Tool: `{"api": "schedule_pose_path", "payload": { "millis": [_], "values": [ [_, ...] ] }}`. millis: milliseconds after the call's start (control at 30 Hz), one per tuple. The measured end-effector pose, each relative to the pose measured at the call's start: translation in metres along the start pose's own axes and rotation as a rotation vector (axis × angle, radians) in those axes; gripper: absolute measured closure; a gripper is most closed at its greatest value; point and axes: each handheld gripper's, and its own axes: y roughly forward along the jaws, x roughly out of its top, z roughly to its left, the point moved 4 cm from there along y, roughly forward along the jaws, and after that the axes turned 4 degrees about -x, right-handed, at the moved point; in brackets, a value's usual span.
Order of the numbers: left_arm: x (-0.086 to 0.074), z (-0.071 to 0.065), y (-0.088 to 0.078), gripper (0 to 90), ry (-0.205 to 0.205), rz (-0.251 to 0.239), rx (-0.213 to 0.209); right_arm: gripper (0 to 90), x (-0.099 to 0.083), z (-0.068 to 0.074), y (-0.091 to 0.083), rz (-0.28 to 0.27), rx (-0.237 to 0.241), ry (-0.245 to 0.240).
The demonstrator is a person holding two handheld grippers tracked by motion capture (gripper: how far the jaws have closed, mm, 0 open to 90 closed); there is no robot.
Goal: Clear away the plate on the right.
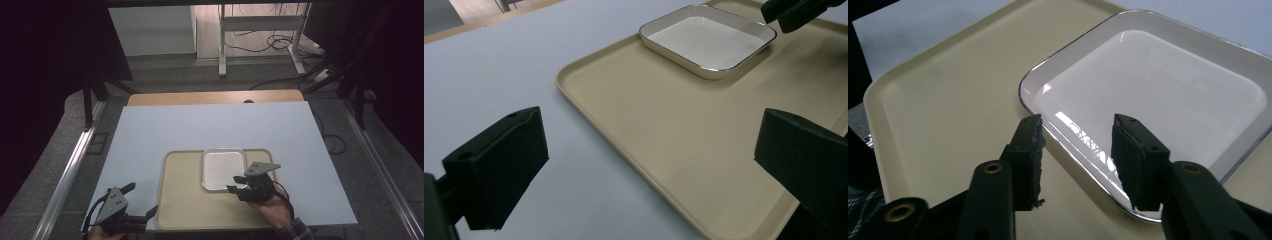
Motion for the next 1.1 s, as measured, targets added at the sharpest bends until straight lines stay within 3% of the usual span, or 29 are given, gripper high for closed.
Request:
{"api": "schedule_pose_path", "payload": {
  "millis": [1100],
  "values": [
    [0.000, 0.000, 0.000, 0.4, 0.000, -0.001, 0.000, 34.2, -0.006, -0.021, -0.033, -0.060, -0.100, -0.021]
  ]
}}
